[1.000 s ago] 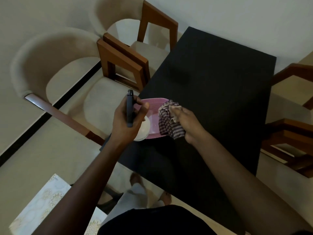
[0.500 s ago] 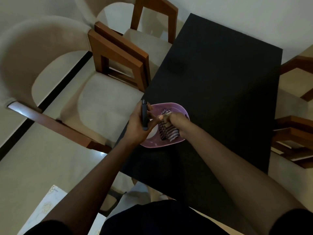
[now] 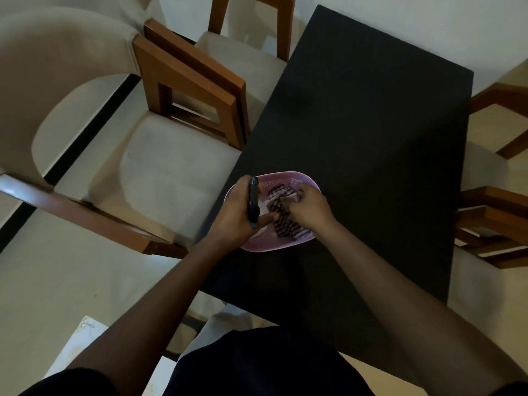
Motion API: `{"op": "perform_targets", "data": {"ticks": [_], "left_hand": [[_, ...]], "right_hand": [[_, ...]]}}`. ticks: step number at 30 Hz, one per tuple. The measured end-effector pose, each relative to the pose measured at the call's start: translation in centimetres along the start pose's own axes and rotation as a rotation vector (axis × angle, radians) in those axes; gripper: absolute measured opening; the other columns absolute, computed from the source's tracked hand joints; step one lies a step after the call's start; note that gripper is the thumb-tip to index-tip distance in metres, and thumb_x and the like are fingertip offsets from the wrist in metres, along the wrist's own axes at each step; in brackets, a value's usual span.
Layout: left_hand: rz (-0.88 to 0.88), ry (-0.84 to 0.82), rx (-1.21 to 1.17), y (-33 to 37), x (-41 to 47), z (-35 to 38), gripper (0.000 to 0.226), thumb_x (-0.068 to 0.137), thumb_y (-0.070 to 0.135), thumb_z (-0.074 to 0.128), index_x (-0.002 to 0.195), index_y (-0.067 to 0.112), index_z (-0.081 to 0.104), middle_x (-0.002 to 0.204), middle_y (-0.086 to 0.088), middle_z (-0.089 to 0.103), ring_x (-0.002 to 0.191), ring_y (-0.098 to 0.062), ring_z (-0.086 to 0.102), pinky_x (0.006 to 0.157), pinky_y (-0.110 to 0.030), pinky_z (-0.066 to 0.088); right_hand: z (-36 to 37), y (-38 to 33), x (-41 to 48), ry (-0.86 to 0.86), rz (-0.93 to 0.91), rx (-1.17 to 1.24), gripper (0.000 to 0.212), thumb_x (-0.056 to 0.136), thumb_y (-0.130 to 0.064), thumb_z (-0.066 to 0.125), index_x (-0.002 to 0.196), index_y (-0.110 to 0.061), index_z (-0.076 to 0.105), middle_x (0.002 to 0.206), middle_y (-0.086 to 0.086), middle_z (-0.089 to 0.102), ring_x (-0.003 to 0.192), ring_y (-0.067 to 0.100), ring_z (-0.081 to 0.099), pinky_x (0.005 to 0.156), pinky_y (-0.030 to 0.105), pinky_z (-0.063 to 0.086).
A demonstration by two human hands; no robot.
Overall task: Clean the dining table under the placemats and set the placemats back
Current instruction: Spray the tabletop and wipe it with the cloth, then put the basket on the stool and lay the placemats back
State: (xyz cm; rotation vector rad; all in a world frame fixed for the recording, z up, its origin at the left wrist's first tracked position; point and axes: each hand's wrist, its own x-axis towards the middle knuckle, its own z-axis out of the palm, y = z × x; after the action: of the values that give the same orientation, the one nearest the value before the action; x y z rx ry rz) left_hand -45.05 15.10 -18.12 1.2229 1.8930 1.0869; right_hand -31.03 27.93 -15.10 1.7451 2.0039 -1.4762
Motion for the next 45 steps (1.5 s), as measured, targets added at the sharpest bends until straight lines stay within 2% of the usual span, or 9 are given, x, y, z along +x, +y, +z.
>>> {"op": "perform_targets", "data": {"ticks": [5,11,16,22,28,35,39,42,45], "left_hand": [[-0.060,0.015,0.035,0.3,-0.7,-0.5,0.076,0.080,0.017,0.087,0.143,0.026,0.045,0.130,0.017,0.051,0.111,0.016,0.051,0.088,0.000,0.039],[-0.107,0.083,0.020,1.4,-3.8,-1.3,0.088,0.081,0.020,0.078,0.158,0.023,0.035,0.156,-0.001,0.046,0.141,-0.018,0.047,0.114,-0.038,0.046],[-0.116,0.294,0.018,2.9,-8.9,-0.6,0.065,0.085,0.021,0.070,0.147,0.014,0.051,0.144,-0.003,0.055,0.131,-0.019,0.056,0.108,-0.045,0.054],[-0.039,0.553,0.009,5.6,-15.7,2.2,0.039,0.092,0.024,0.065,0.130,0.028,0.057,0.130,0.006,0.058,0.123,-0.012,0.058,0.104,-0.038,0.054],[-0.149,0.733,0.069,5.8,-24.4,3.9,0.038,0.096,0.017,0.067,0.133,0.019,0.061,0.131,0.007,0.061,0.122,-0.008,0.060,0.102,-0.040,0.056],[-0.492,0.942,-0.034,1.7,-37.8,4.6,0.033,0.095,0.015,0.066,0.126,0.026,0.066,0.128,0.010,0.064,0.121,-0.002,0.060,0.097,-0.039,0.057],[-0.732,1.002,-0.134,-2.0,-45.6,5.4,0.031,0.097,0.015,0.066,0.125,0.028,0.066,0.129,0.013,0.061,0.118,-0.007,0.061,0.099,-0.039,0.057],[-0.872,1.031,-0.210,-5.8,-50.7,6.0,0.032,0.097,0.015,0.066,0.127,0.027,0.066,0.133,0.011,0.062,0.119,-0.010,0.061,0.100,-0.041,0.056],[-0.961,1.031,-0.267,-10.8,-54.8,6.1,0.035,0.098,0.015,0.067,0.132,0.024,0.065,0.138,0.006,0.063,0.122,-0.015,0.062,0.096,-0.034,0.054]], "right_hand": [[-0.1,0.1,-1.2,0.078,-0.078,-0.015,0.049,0.100,-0.014,0.061,0.148,-0.020,0.053,0.147,-0.002,0.057,0.132,0.014,0.056,0.106,0.034,0.050],[0.2,1.0,-3.3,0.131,-0.196,0.097,0.037,0.100,-0.017,0.061,0.136,-0.025,0.062,0.131,-0.007,0.066,0.112,0.004,0.063,0.103,0.034,0.054],[0.1,2.4,-6.7,0.146,-0.349,0.151,0.028,0.101,-0.018,0.063,0.127,-0.029,0.067,0.103,-0.023,0.065,0.092,-0.010,0.064,0.085,0.018,0.055],[0.9,4.0,-11.3,0.037,-0.650,0.131,0.028,0.099,-0.016,0.065,0.125,-0.026,0.066,0.123,-0.015,0.067,0.113,-0.001,0.063,0.097,0.023,0.055],[4.9,5.4,-16.6,-0.188,-0.810,0.068,0.026,0.100,-0.019,0.064,0.126,-0.025,0.066,0.121,-0.015,0.065,0.112,-0.008,0.060,0.086,0.004,0.050],[14.1,8.0,-21.4,-0.458,-0.816,-0.049,0.028,0.101,-0.020,0.063,0.128,-0.023,0.065,0.123,-0.007,0.068,0.111,0.004,0.066,0.091,0.021,0.056],[21.7,10.8,-23.1,-0.559,-0.804,-0.189,0.026,0.099,-0.021,0.066,0.125,-0.022,0.066,0.120,-0.010,0.068,0.106,0.003,0.065,0.086,0.017,0.053],[27.9,13.3,-24.0,-0.630,-0.749,-0.276,0.023,0.096,-0.023,0.069,0.119,-0.023,0.066,0.116,-0.009,0.070,0.104,0.010,0.068,0.092,0.032,0.057],[34.4,15.9,-24.7,-0.692,-0.699,-0.342,0.032,0.097,-0.026,0.071,0.127,-0.019,0.065,0.128,-0.007,0.068,0.110,0.009,0.066,0.089,0.020,0.054]]}}
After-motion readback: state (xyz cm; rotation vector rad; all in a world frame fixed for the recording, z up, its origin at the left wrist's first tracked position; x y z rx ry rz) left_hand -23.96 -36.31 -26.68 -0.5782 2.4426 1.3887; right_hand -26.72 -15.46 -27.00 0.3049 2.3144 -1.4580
